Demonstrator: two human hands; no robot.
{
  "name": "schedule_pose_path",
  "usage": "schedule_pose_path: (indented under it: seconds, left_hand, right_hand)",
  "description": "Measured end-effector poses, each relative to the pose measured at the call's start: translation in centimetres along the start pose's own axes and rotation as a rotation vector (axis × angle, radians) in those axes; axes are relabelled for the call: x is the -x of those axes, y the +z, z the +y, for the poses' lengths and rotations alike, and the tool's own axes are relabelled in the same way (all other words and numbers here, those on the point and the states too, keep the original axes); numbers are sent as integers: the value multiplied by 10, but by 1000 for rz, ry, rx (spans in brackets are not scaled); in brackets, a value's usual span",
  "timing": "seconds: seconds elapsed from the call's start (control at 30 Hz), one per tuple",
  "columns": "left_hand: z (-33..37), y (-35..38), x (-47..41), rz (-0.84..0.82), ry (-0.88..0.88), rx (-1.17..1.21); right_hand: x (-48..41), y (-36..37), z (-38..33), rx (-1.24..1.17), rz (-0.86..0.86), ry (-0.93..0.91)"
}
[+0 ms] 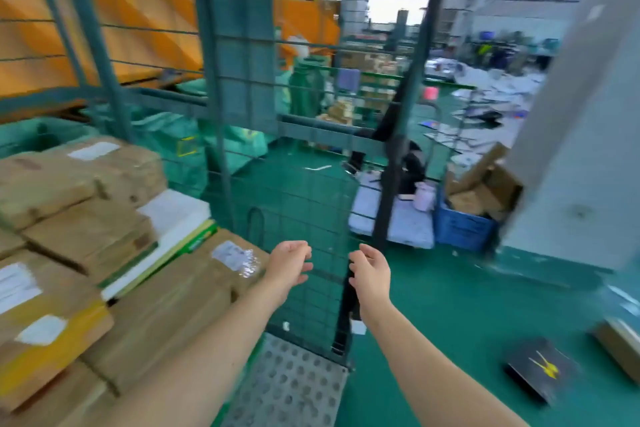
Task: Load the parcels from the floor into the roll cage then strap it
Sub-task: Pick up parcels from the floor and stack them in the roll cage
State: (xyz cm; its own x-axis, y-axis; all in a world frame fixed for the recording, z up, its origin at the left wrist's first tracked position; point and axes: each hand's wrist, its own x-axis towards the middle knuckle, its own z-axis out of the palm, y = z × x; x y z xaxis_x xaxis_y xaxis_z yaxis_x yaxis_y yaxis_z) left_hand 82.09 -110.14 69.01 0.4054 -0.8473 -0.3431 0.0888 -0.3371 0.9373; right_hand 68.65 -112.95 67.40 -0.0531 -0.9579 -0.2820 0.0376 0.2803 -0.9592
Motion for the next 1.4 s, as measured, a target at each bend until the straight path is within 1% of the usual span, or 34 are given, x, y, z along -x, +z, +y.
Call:
schedule_pose_path:
  seconds: [0.27, 0.47, 0.57, 0.77, 0.97, 1.2, 1.4]
  left_hand:
    - [-17, 171, 58, -312, 2, -134]
    - [-40, 302, 123, -501, -36, -205]
    - [-53, 361, 157, -579, -45, -256]
    - [-76, 458, 206, -668, -39, -332]
    - [-89, 519, 211, -684, -54, -411]
    - [-92, 598, 158, -684, -85, -496]
    - [-82, 703, 76, -714, -121, -522]
  right_hand:
    - [21, -192, 9, -75, 329, 44]
    - [51, -341, 23, -93, 522, 95]
    - [64, -409, 30, -84, 591, 121]
    - [74, -517, 37, -40, 602, 166]
    - [54, -582, 47, -35, 573, 260]
    - [-21, -633, 52, -77, 541, 340]
    - [-136, -678, 40, -88, 551, 369]
